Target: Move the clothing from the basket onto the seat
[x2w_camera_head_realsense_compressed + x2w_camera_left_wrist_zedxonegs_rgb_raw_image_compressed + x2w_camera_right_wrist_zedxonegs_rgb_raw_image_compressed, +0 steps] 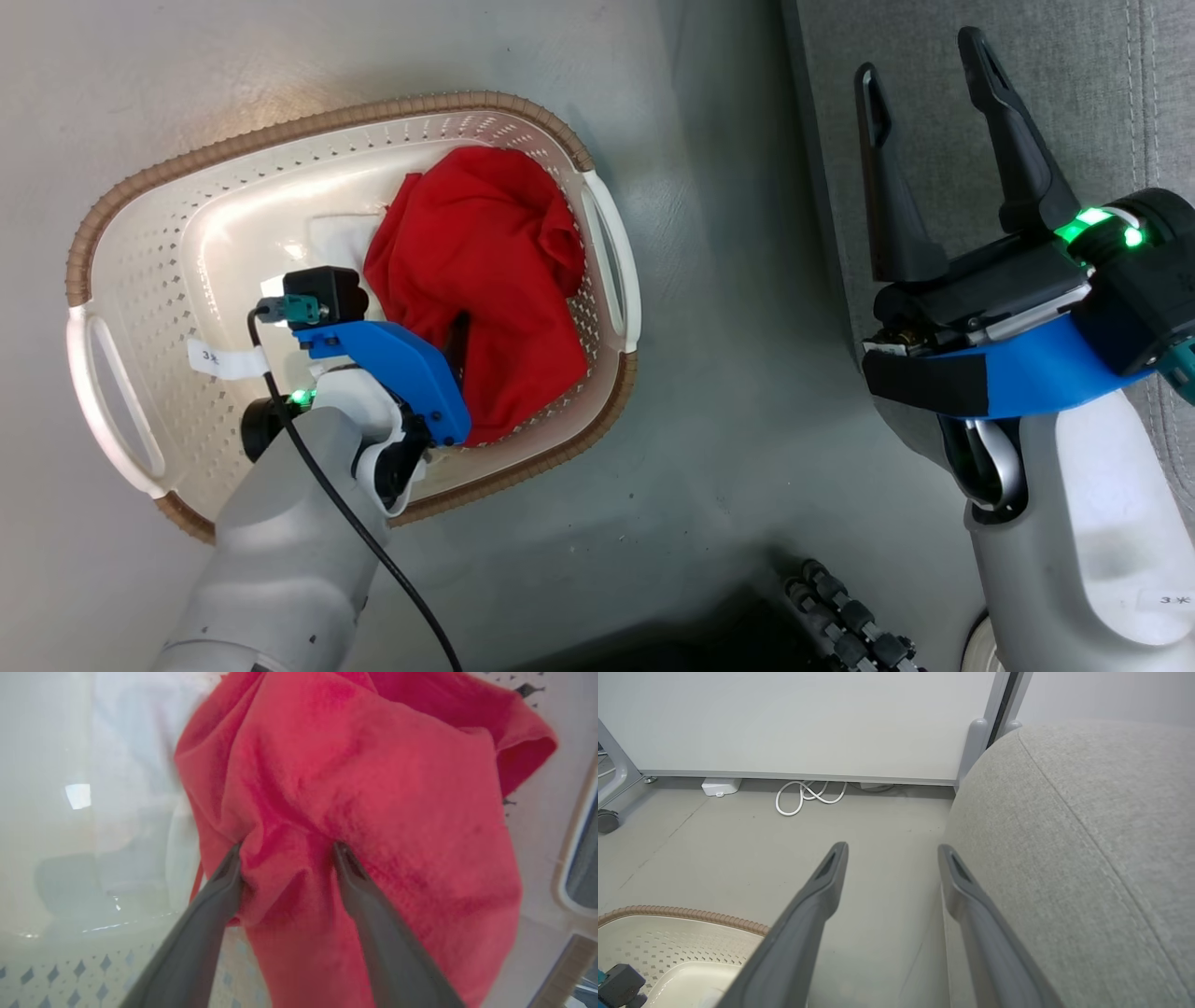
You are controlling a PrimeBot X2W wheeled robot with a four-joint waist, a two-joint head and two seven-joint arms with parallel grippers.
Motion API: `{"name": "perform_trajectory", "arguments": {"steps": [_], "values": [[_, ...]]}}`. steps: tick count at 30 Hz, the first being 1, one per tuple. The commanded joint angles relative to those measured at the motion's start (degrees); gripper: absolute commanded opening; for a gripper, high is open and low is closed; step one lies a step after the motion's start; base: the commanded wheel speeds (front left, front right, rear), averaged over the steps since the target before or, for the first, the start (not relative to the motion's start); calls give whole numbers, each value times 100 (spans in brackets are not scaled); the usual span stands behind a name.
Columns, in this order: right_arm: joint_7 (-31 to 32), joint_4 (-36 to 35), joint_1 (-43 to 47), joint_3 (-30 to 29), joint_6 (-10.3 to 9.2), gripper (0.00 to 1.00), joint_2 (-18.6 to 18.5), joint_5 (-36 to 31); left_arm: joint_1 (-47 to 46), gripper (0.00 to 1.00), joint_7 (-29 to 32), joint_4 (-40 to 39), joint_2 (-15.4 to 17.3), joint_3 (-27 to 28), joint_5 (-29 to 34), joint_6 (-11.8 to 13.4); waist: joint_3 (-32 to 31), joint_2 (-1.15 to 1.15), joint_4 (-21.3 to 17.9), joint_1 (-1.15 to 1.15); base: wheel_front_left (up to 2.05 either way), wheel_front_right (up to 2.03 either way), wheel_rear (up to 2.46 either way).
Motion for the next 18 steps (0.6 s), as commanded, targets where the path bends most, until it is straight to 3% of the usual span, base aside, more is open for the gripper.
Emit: {"name": "perform_trajectory", "arguments": {"steps": [1, 2, 4, 18], "values": [[-32, 3, -84, -14, 1, 100, 5, 25, 0, 100, 65, -48, 114, -82, -44, -10, 3, 0, -12, 0, 0, 0, 0], [-25, -2, -85, -13, 1, 100, 5, 32, -3, 81, 94, -54, 135, -128, -69, -10, 4, 0, -16, 0, 0, 0, 0], [-26, -1, -84, -10, 1, 100, 5, 35, -34, 0, 99, -62, 172, -245, -56, -11, 3, 0, -21, 0, 0, 0, 0], [-32, 54, -76, 5, 1, 100, 5, 46, -50, 0, 54, -71, 225, -714, -429, -12, -49, 0, 5, 0, 0, 0, 0]]}}
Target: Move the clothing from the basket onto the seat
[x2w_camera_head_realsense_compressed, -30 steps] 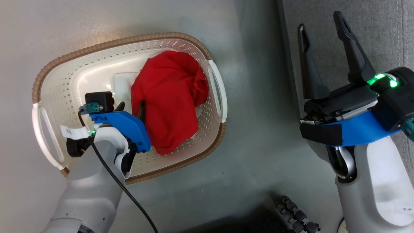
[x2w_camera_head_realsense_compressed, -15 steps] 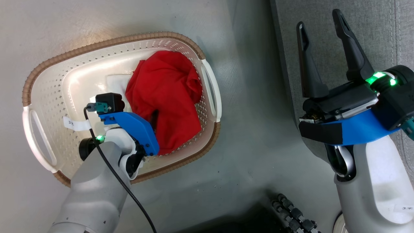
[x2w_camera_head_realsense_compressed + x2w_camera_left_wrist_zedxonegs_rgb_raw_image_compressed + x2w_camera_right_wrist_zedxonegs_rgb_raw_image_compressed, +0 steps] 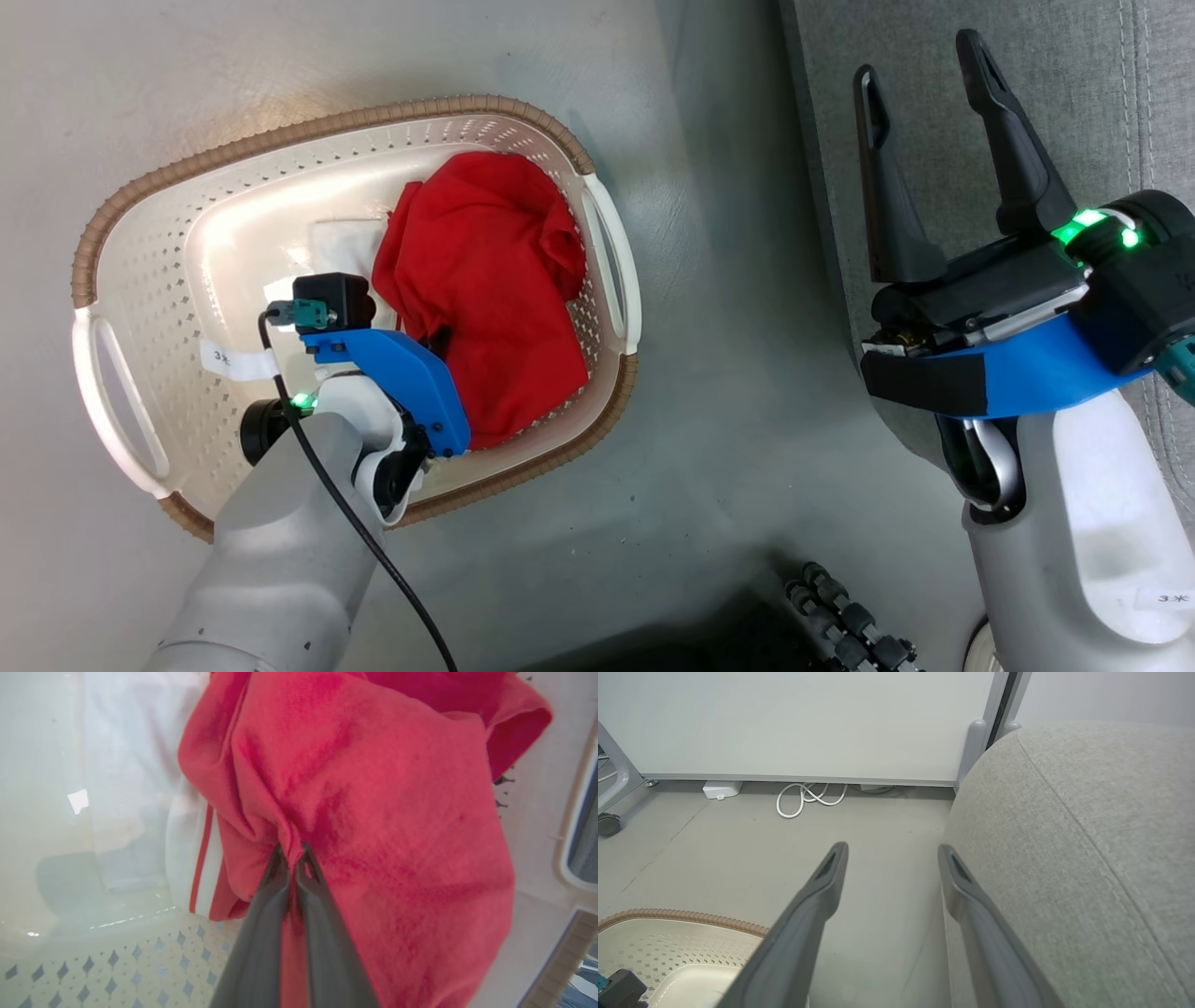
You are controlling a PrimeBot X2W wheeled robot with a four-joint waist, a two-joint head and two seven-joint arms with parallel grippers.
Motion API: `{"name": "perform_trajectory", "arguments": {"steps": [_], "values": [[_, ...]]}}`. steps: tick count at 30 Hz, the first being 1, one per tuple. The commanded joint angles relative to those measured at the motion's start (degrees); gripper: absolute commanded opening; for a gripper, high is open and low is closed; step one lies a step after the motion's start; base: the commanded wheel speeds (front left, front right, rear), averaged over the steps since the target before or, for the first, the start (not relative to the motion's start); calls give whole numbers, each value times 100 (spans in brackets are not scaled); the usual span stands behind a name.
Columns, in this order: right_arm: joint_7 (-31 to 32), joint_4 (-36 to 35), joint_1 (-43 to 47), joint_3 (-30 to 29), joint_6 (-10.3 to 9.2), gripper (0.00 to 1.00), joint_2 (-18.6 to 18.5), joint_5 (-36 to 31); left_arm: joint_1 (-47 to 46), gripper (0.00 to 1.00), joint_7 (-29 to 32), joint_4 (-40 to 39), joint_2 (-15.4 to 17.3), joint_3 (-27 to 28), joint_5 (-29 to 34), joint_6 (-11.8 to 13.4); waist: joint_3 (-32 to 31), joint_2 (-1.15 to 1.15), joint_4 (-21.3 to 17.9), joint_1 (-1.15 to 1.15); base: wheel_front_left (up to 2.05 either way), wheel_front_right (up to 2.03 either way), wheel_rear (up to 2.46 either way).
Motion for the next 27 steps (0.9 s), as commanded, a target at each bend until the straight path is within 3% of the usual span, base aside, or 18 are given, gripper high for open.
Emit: {"name": "perform_trajectory", "arguments": {"steps": [1, 14, 27], "values": [[-19, 24, -80, 4, 1, 100, 5, 7, -70, 0, -30, 21, 42, -43, -48, -12, -16, 0, 5, 0, 0, 0, 0], [-62, 320, -69, 72, 1, 100, 4, -47, 85, 0, -235, 2, 36, -460, -288, -12, -589, 0, 165, 0, 0, 0, 0], [81, 1052, 415, 138, 1, 100, 0, -155, 884, 0, -870, -326, -106, -1107, -700, -12, -2547, 0, 626, 0, 0, 0, 0]]}}
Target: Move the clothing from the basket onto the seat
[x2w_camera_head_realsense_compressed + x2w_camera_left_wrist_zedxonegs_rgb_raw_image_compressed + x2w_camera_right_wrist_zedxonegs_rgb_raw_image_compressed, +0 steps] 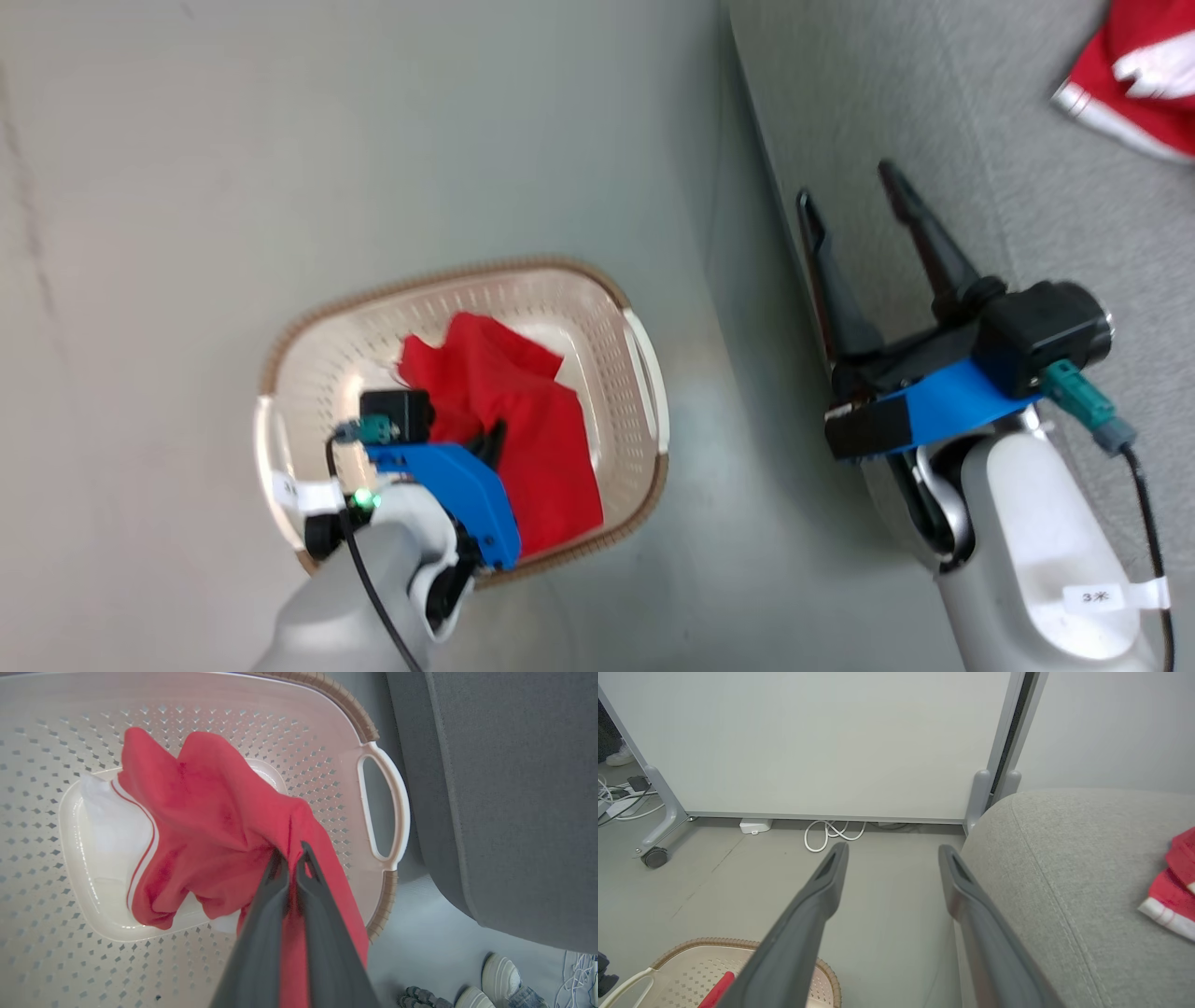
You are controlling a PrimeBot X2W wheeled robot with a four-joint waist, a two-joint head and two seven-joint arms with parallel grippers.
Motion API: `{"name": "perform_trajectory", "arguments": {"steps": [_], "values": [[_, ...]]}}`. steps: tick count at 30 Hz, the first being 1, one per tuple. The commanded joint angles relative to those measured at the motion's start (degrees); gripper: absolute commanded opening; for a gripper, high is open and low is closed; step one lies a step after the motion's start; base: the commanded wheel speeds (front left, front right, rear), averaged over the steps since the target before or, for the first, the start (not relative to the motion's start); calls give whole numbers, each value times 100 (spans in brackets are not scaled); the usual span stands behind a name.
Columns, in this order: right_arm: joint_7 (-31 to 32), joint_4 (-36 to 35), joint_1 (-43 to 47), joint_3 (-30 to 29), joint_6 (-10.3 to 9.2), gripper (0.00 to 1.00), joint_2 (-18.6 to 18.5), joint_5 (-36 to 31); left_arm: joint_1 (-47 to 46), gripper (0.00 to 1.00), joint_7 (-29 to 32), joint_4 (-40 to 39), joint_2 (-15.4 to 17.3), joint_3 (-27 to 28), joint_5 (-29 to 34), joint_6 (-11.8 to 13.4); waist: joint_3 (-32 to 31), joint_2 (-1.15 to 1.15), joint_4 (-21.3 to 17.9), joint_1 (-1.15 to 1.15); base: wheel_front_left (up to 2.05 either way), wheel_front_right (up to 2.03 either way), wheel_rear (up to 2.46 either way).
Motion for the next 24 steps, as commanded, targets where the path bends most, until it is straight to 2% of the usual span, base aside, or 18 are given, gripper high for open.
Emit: {"name": "perform_trajectory", "arguments": {"steps": [1, 11, 16, 24], "values": [[29, 57, 123, 10, 1, 100, -8, -41, 117, 0, -74, -62, -31, -56, -50, -12, -733, 0, 227, 0, 0, 0, 0], [260, 521, 811, -9, 1, 100, -7, -40, 591, 0, -401, -556, 135, -644, -416, -12, -2147, 0, 514, 0, 0, 0, 0], [351, 652, 1119, 16, 1, 100, -7, 29, 414, 0, -503, -829, 158, -871, -458, -13, -2697, 0, 638, 0, 0, 0, 0], [455, 676, 1357, 116, 1, 100, -7, 130, -80, 0, -626, -1154, 159, -1112, -413, -13, -3195, 0, 769, 0, 0, 0, 0]]}}
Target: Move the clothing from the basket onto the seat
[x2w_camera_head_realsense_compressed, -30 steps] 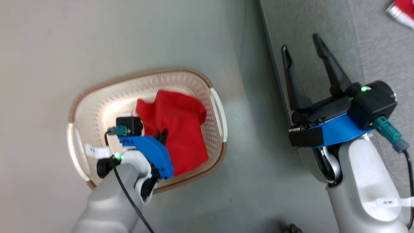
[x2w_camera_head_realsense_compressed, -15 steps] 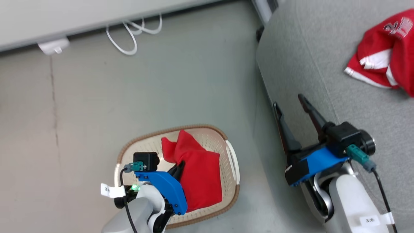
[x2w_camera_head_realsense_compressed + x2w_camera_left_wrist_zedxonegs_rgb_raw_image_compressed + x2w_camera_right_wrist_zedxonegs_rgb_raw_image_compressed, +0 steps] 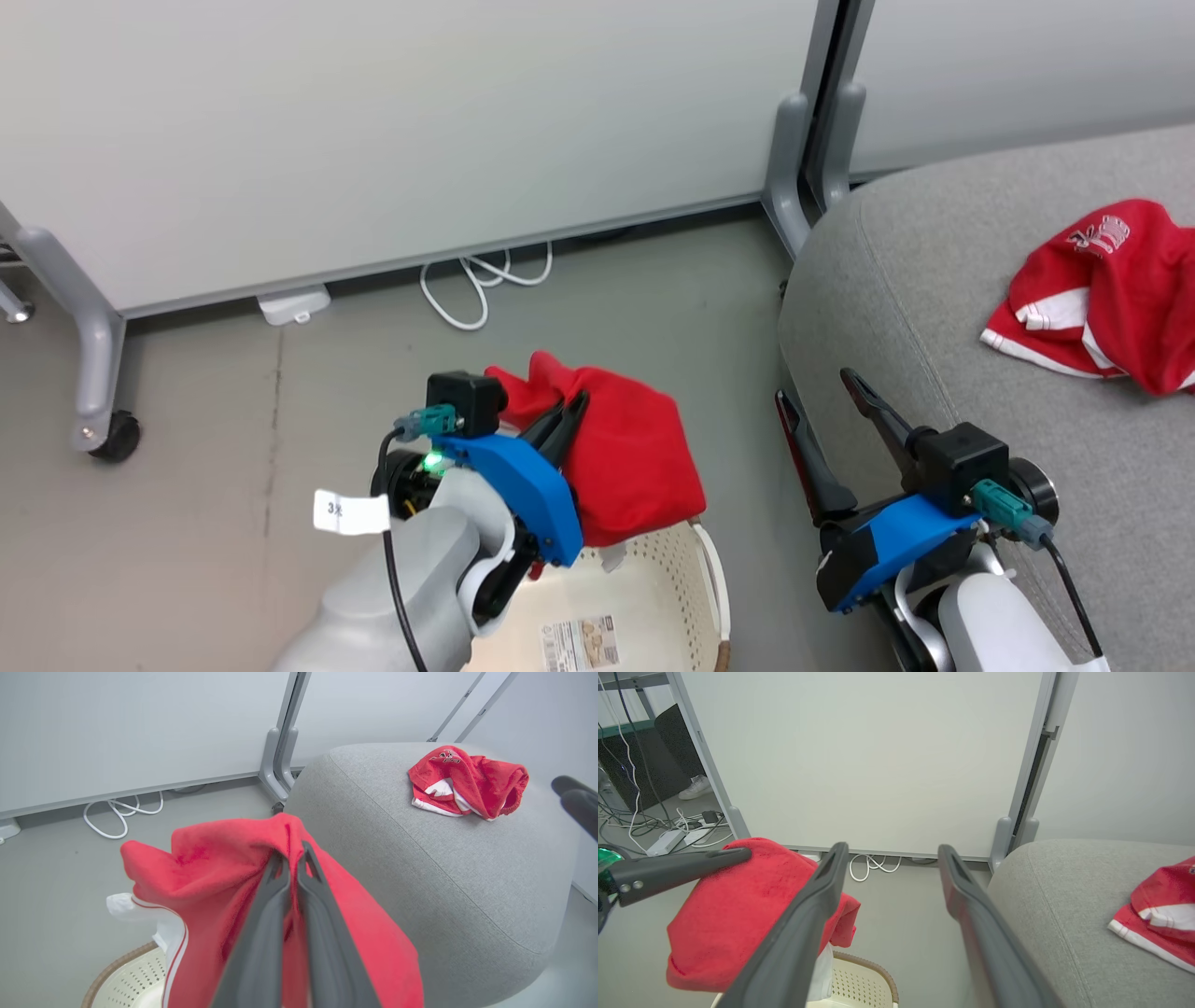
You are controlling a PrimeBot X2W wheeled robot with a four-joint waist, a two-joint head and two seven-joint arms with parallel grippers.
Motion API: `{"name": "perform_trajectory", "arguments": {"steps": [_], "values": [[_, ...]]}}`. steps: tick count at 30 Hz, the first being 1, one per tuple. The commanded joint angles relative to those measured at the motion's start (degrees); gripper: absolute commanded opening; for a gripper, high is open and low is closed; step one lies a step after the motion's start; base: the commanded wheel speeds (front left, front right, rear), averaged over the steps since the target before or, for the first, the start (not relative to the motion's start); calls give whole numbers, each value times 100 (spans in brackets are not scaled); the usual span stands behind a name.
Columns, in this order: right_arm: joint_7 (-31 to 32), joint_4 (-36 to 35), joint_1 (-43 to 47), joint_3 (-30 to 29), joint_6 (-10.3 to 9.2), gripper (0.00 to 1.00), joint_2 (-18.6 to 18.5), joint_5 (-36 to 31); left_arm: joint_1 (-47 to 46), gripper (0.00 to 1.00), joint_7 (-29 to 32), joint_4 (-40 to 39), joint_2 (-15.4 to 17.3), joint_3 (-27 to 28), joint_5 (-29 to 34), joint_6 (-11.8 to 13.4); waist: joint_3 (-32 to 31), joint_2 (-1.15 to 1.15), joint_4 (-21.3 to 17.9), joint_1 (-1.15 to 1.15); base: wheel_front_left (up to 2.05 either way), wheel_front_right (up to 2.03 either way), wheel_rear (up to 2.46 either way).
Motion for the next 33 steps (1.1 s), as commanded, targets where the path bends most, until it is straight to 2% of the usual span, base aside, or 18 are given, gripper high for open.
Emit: {"name": "perform_trajectory", "arguments": {"steps": [1, 15, 26, 33], "values": [[28, 12, 108, 16, 1, 100, -7, 25, -147, 0, -55, -56, -3, -13, 14, -13, -214, -1, 108, 2, 0, 0, 0], [108, 54, 292, 194, 1, 100, -7, 157, -1020, 0, -46, -246, -52, -287, 3, -13, -604, -1, 176, 2, 0, 0, 0], [113, 43, 365, 239, 1, 100, -7, 153, -1118, 0, -109, -212, -77, -447, -130, -13, -627, -1, 147, 2, 0, 0, 0], [213, 78, 315, 472, 1, 100, -7, 145, -1160, 0, -136, -209, -103, -544, -208, -13, -574, -1, 167, 2, 0, 0, 0]]}}
